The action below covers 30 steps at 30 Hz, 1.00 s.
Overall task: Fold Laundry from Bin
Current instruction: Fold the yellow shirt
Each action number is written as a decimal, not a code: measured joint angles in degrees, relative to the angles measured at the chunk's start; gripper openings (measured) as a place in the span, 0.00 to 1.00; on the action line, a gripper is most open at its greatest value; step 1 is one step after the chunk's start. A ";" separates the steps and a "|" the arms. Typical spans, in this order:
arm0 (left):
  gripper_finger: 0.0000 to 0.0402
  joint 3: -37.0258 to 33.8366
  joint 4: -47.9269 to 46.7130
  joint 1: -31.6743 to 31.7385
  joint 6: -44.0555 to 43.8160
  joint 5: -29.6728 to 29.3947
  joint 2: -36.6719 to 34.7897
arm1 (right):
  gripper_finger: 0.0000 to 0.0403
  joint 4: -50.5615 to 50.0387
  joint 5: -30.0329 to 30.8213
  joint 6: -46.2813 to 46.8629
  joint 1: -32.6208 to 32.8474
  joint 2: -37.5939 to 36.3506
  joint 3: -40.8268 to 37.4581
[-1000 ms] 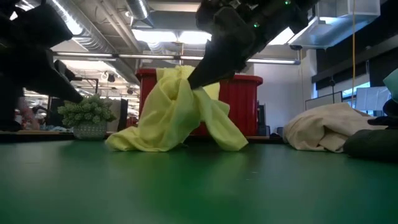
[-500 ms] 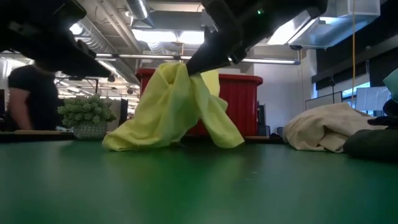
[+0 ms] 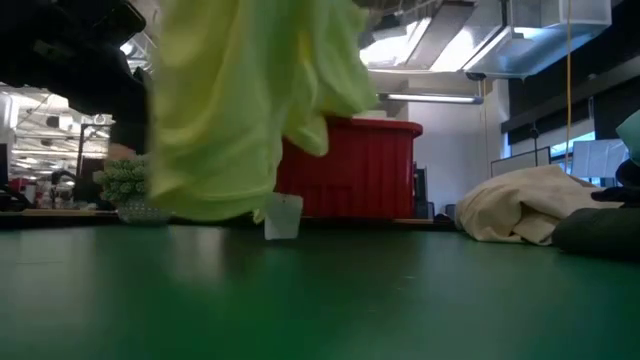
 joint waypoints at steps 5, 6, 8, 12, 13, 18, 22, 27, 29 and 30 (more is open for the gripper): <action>0.18 0.00 -0.01 0.68 4.46 -2.02 0.00 | 0.01 -1.46 -4.78 -0.33 3.58 0.00 2.30; 0.18 0.00 0.01 1.05 5.40 -2.46 0.00 | 0.01 -1.59 -4.14 -0.72 4.13 0.00 2.93; 0.18 0.00 0.01 1.93 5.96 -2.71 0.00 | 0.01 -1.33 -2.48 -2.15 4.74 0.00 4.15; 0.18 0.00 0.05 3.33 5.91 -0.77 0.00 | 0.01 -1.33 4.59 -2.28 4.62 -0.04 4.79; 0.18 0.00 0.11 3.45 5.73 0.19 0.00 | 0.01 -1.87 7.20 -2.28 4.30 -0.04 4.78; 0.18 0.00 3.15 3.43 5.48 4.33 0.00 | 0.01 -7.74 19.40 5.10 1.70 -0.02 4.77; 0.18 0.00 7.92 3.43 5.53 6.63 0.00 | 0.01 -14.94 22.75 13.70 -1.75 0.05 4.73; 0.18 0.00 9.79 3.43 5.54 6.70 0.00 | 0.01 -20.58 22.75 20.87 -5.71 1.04 3.58; 0.18 0.00 9.84 3.43 5.54 6.70 0.00 | 0.01 -20.69 22.87 21.74 -6.95 1.10 2.05; 0.18 0.00 9.93 3.43 5.54 6.70 0.00 | 0.01 -20.67 22.87 21.92 -7.52 1.11 1.34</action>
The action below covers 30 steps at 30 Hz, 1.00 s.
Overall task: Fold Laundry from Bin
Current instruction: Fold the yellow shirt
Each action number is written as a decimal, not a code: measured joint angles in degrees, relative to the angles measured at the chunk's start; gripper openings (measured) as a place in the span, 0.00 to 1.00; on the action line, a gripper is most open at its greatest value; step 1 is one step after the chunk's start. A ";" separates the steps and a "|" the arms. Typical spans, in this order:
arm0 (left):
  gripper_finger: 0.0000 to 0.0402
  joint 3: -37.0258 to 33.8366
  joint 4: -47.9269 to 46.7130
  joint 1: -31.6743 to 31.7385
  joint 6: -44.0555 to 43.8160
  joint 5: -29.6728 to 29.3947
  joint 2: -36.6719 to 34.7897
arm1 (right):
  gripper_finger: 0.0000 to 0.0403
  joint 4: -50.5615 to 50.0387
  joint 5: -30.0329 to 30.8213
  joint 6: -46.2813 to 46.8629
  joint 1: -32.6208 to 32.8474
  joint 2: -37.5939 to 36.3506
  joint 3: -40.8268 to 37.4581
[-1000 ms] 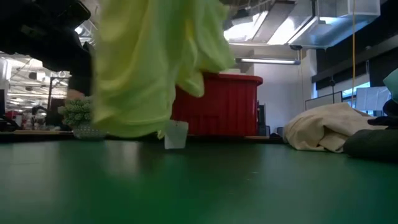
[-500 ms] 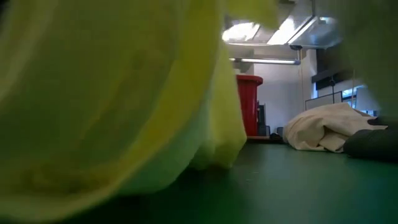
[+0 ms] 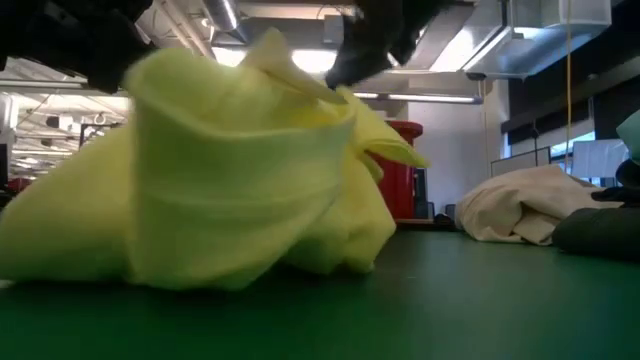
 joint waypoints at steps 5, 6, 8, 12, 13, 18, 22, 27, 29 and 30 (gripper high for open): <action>0.18 0.00 0.00 0.00 0.00 0.11 0.00 | 0.01 0.30 -0.85 2.64 -3.03 0.07 -4.00; 0.18 0.00 0.00 0.00 0.00 0.89 0.00 | 0.01 0.40 -1.35 3.14 -3.60 0.08 -4.49; 0.18 0.00 0.02 0.00 0.45 4.13 0.02 | 0.01 0.69 -2.18 3.87 -4.66 0.08 -5.31; 0.18 0.00 0.18 -0.04 1.77 8.83 1.73 | 0.01 0.66 -2.40 6.22 -6.34 0.08 -6.30; 0.18 0.00 0.18 -0.02 1.77 8.85 2.53 | 0.01 0.94 -2.23 6.48 -6.52 0.08 -6.30; 0.18 0.03 0.57 0.00 1.90 9.45 8.70 | 0.01 1.90 -2.01 6.66 -7.81 0.08 -6.32; 0.18 1.62 0.66 0.68 2.68 9.56 14.13 | 0.01 1.87 -0.05 7.54 -8.27 0.07 -6.32; 0.18 4.84 0.75 1.55 3.78 9.37 19.66 | 0.01 1.93 0.93 7.52 -8.29 0.07 -6.32; 0.18 6.18 0.75 1.68 4.99 9.82 21.26 | 0.01 2.04 0.94 7.50 -8.29 0.07 -6.32; 0.18 6.87 0.73 1.68 5.42 10.06 22.00 | 0.01 2.00 0.94 7.50 -8.27 0.07 -6.32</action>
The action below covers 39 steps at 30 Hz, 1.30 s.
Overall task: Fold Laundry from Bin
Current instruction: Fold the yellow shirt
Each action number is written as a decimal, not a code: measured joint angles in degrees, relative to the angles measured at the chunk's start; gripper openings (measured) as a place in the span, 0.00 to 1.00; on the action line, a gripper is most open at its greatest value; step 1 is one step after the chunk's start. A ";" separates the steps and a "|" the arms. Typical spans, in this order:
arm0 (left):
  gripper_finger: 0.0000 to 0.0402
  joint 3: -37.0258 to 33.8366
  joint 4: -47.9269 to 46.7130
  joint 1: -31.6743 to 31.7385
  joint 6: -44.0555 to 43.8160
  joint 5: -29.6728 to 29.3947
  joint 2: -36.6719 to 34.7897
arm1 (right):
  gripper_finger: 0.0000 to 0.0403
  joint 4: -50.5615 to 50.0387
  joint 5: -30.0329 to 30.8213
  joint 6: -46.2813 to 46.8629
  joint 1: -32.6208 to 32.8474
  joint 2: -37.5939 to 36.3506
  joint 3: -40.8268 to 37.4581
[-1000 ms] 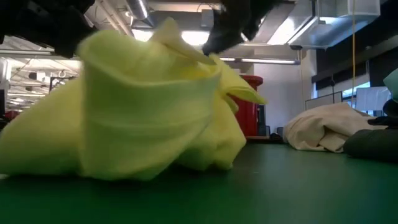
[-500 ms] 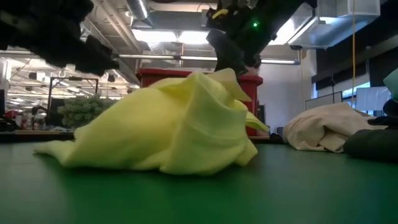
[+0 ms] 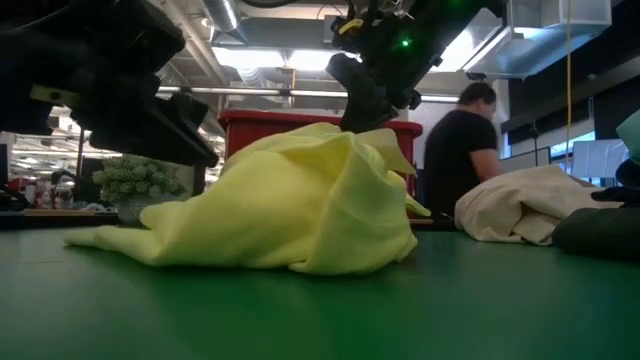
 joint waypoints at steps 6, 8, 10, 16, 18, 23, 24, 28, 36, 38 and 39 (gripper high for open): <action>0.18 3.59 -0.32 -0.01 1.21 1.95 3.67 | 0.01 -0.18 -0.01 -0.02 -0.01 0.00 0.00; 0.18 4.46 -1.77 -0.02 1.71 2.17 4.06 | 0.01 -0.16 -0.02 -0.04 0.00 0.00 0.00; 0.18 5.45 -4.21 0.00 2.14 2.66 4.04 | 0.01 -0.20 -0.08 -0.04 0.00 0.00 0.00; 0.18 8.61 -13.11 -0.02 2.47 1.57 2.13 | 0.01 -0.36 -0.17 -0.09 0.09 0.00 0.00; 0.18 9.47 -16.65 -0.02 2.48 0.31 1.49 | 0.01 -0.63 -0.53 -0.09 0.09 0.00 0.00; 0.18 10.05 -19.96 0.09 2.79 -8.16 0.49 | 0.01 -1.59 -2.16 -0.07 0.09 0.00 -0.20; 0.18 10.05 -19.87 0.09 3.50 -10.02 0.54 | 0.01 -1.42 -2.14 0.00 0.09 0.00 -0.49; 0.18 10.05 -18.03 0.09 5.32 -14.43 0.54 | 0.01 -1.59 -2.17 0.26 0.09 0.00 -1.66; 0.18 10.05 -14.02 0.14 9.57 -16.08 0.54 | 0.01 -1.49 -2.17 0.42 0.09 0.00 -2.14; 0.18 10.05 -14.00 0.07 9.34 -12.38 0.54 | 0.01 -1.49 -2.17 0.43 0.09 0.00 -2.14; 0.19 10.05 -13.99 0.03 8.77 -11.03 0.54 | 0.01 -1.48 -2.18 0.42 0.09 0.00 -2.14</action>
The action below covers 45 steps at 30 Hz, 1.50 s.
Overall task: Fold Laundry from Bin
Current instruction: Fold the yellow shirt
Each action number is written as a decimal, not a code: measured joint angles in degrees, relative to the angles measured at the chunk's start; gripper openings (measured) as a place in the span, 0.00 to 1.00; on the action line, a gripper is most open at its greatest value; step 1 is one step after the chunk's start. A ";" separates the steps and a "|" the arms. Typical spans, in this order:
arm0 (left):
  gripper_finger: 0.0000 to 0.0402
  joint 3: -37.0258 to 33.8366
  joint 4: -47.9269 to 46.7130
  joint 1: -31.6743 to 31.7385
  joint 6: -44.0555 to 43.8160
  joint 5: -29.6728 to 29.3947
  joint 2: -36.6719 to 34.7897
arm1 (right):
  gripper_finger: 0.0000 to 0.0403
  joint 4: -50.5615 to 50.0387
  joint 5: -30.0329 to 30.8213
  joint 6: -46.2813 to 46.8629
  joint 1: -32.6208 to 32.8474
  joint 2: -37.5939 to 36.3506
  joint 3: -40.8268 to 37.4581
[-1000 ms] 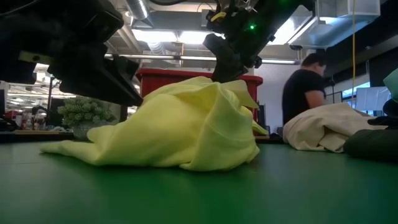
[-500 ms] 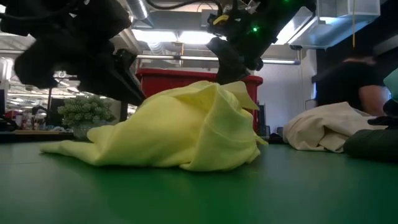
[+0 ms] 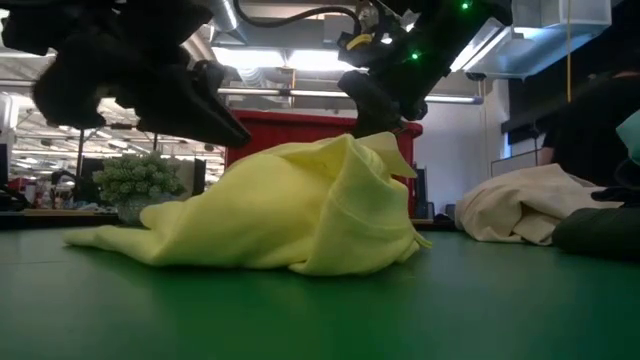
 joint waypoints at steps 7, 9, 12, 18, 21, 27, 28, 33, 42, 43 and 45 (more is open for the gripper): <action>0.38 0.00 0.00 0.05 -2.21 1.69 0.00 | 0.01 0.03 -0.01 0.02 0.00 0.00 0.00; 0.45 0.00 0.00 0.05 -2.25 1.74 0.00 | 0.01 0.04 -0.01 0.02 0.00 0.00 0.00; 0.56 0.00 0.00 0.05 -2.32 1.74 0.00 | 0.01 0.06 -0.01 0.02 0.00 0.00 0.00; 0.75 0.00 0.00 0.05 -3.77 0.78 0.00 | 0.01 0.08 -0.01 -0.01 0.00 0.00 0.00; 0.81 0.00 0.02 0.05 -3.74 -0.10 0.00 | 0.01 0.08 -0.01 -0.01 0.00 0.00 0.00; 0.85 0.00 0.02 0.05 -3.74 -0.73 0.00 | 0.01 0.08 -0.01 -0.03 0.00 0.00 0.00; 0.85 0.00 0.02 0.05 -3.74 -0.72 0.00 | 0.01 0.08 -0.01 -0.03 0.00 0.00 0.00; 0.84 0.00 0.02 0.05 -3.74 -0.73 0.00 | 0.01 0.08 -0.01 -0.03 0.00 0.00 0.00; 0.85 0.00 0.02 0.05 -3.72 -0.75 0.00 | 0.01 0.43 -0.01 -0.48 0.00 0.00 0.00; 0.85 0.00 0.02 0.05 -3.72 -0.74 0.00 | 0.01 0.75 -0.01 -0.61 0.00 0.00 0.00; 0.85 0.00 0.02 0.05 -3.72 -0.73 0.00 | 0.01 2.00 -0.01 -1.34 0.00 0.00 0.00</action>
